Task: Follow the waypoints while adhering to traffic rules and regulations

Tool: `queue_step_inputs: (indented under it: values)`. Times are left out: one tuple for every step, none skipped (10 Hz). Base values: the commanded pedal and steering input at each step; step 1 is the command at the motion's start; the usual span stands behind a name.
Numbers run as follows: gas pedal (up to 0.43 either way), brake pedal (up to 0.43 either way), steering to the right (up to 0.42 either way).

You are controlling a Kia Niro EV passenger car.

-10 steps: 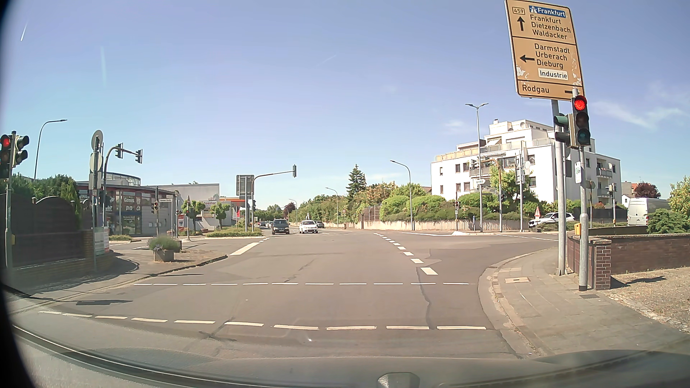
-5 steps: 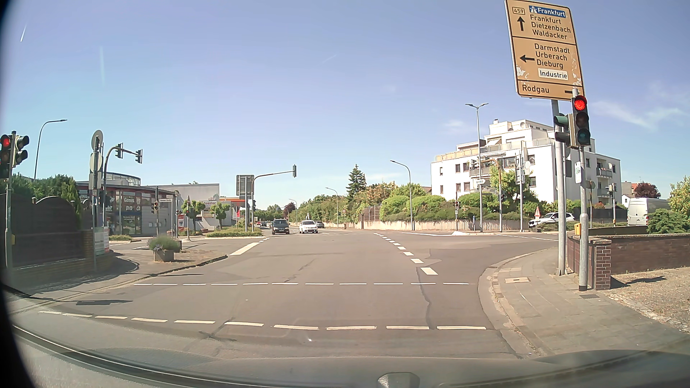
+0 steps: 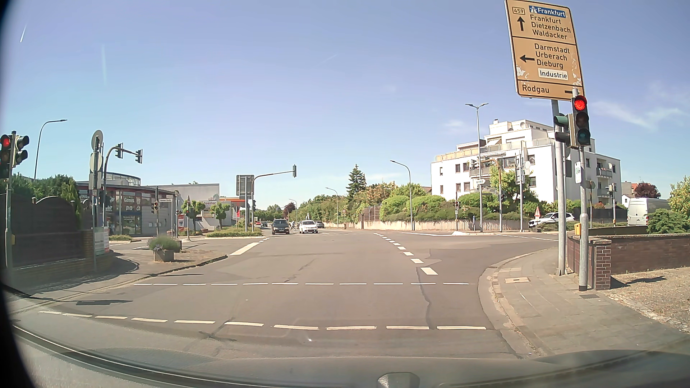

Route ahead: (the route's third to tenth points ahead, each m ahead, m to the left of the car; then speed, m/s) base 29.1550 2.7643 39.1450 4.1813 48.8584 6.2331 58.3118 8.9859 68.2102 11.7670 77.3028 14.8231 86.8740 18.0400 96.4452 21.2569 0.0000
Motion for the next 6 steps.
queue_step_inputs:
  values:
    - [0.0,0.366,-0.005]
    - [0.0,0.366,-0.005]
    - [0.0,0.366,-0.005]
    - [0.0,0.366,-0.005]
    - [0.0,0.366,-0.005]
    - [0.0,0.366,-0.005]
